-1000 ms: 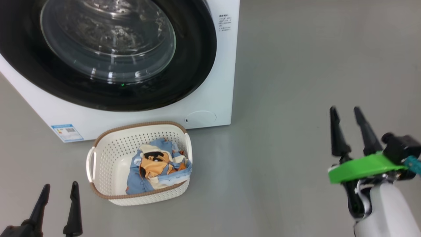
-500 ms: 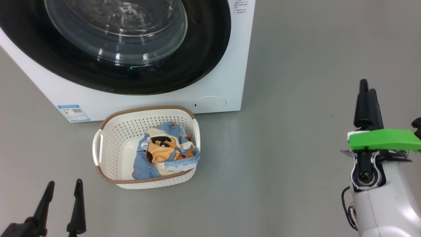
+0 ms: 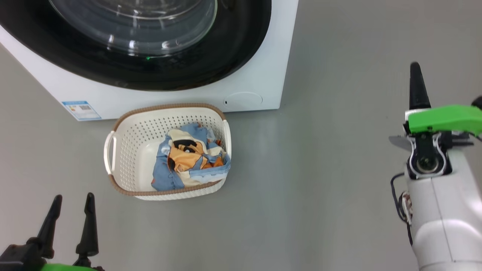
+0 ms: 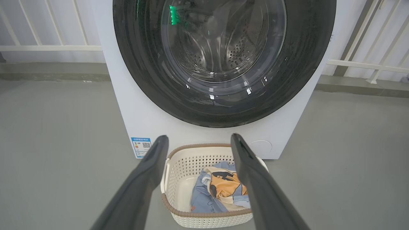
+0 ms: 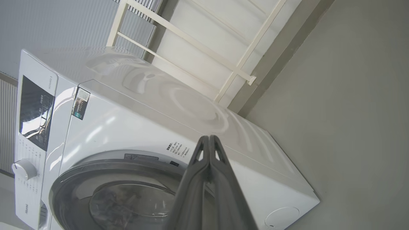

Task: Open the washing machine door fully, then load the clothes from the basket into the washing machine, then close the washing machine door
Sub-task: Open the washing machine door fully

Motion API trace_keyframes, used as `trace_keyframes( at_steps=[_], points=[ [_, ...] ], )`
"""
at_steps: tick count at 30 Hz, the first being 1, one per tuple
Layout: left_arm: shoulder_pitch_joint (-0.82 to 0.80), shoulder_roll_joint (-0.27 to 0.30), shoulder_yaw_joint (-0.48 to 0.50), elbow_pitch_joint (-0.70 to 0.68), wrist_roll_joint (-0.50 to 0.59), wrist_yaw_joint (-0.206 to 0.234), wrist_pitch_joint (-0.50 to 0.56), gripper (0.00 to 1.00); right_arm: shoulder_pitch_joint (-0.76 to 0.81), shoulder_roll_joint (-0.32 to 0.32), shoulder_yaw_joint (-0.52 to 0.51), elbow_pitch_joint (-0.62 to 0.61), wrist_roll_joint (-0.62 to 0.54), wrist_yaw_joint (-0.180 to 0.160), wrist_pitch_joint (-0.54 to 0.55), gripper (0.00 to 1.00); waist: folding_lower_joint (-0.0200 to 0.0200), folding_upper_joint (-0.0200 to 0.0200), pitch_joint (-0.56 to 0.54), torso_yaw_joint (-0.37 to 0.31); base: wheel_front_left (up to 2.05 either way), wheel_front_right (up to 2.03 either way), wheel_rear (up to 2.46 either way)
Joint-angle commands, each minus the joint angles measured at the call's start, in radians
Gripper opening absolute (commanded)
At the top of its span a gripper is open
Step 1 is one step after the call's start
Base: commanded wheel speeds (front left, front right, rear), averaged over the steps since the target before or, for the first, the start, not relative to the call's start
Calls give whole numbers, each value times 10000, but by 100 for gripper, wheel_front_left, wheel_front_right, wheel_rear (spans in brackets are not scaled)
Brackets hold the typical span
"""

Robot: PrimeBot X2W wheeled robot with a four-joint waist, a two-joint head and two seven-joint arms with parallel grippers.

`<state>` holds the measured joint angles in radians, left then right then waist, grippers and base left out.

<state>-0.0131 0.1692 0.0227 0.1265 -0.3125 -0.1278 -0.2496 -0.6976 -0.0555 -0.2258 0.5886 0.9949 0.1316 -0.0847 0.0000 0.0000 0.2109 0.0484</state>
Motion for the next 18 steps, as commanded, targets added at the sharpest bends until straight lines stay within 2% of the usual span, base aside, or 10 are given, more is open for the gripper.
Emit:
trace_keyframes(
  at_steps=[1,9,18],
  points=[
    [-355,311,300,-267,-111,-29,-122,100,-471,53,165,-168,50,-9,267,0,0,0,195,39,0,0,0],
    [-685,444,27,-326,-305,-29,-122,100,-2014,53,-207,434,185,-9,2279,0,0,0,784,205,0,0,0],
    [-1173,542,-315,-440,-505,-29,-122,100,-4056,53,-1193,1708,195,-9,3583,0,0,0,1370,577,0,0,0]
  ],
)
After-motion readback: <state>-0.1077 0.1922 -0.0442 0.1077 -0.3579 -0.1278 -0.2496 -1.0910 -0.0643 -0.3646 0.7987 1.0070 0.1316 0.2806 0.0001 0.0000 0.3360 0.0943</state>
